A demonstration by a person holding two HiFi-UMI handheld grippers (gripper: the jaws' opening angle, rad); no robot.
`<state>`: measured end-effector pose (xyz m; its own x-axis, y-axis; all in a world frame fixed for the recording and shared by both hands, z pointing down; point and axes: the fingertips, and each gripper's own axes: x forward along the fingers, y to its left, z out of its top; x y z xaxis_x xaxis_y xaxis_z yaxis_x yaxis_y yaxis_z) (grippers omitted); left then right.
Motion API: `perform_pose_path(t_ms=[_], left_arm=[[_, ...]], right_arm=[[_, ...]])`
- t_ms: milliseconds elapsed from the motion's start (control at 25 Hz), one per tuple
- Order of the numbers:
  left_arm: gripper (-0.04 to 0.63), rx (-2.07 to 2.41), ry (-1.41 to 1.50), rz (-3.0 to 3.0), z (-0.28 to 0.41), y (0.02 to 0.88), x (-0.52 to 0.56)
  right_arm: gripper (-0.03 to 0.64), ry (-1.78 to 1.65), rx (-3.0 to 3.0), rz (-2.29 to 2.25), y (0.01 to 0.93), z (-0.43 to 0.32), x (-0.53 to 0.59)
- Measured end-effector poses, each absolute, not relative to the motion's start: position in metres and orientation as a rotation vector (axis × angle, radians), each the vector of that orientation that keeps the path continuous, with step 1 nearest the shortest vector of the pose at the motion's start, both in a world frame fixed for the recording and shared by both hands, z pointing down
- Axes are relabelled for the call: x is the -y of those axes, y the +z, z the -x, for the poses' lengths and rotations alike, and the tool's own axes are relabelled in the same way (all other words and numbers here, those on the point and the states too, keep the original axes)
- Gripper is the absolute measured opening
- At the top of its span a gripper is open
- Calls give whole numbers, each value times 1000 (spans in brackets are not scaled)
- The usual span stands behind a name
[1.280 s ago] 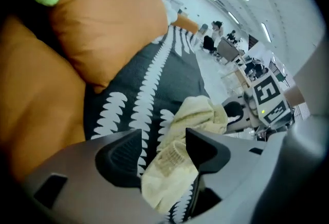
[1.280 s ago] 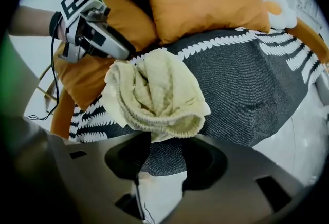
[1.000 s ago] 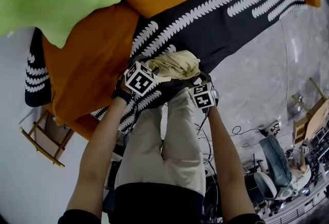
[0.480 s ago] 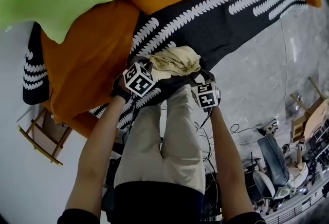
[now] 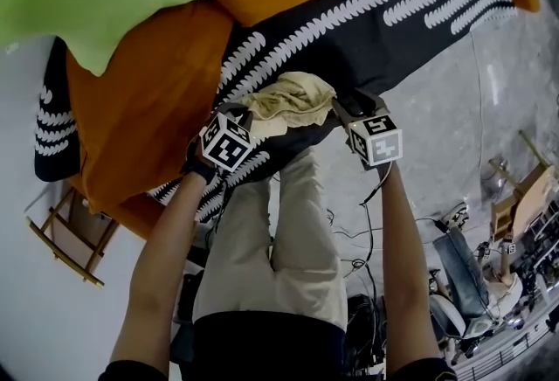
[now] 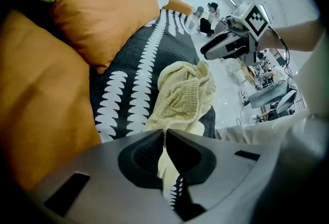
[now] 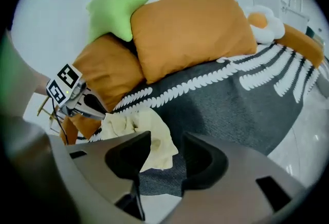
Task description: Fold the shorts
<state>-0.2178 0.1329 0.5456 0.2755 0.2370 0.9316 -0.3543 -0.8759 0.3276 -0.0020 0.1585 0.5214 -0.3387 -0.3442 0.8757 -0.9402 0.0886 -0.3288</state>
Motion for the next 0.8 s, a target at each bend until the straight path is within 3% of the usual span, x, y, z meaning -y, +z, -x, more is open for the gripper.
perform_pose_path(t_ms=[160,240,440,800], left_arm=[[34,117,1619,-2067,219,543,-137],[34,132,1611,-2075,219,535,-132],[32,155,1607,-2105,231,461,-133],[29,210,1414,-2367,254,223,-131]], right_arm=[[151,1153,1734,-1065,546,19,-163],[42,1097,1703,-1026,548,20,-165],[28,1167,1665,-989,493,26,-191],[18,1081,1708,-1180,269,62,-219]])
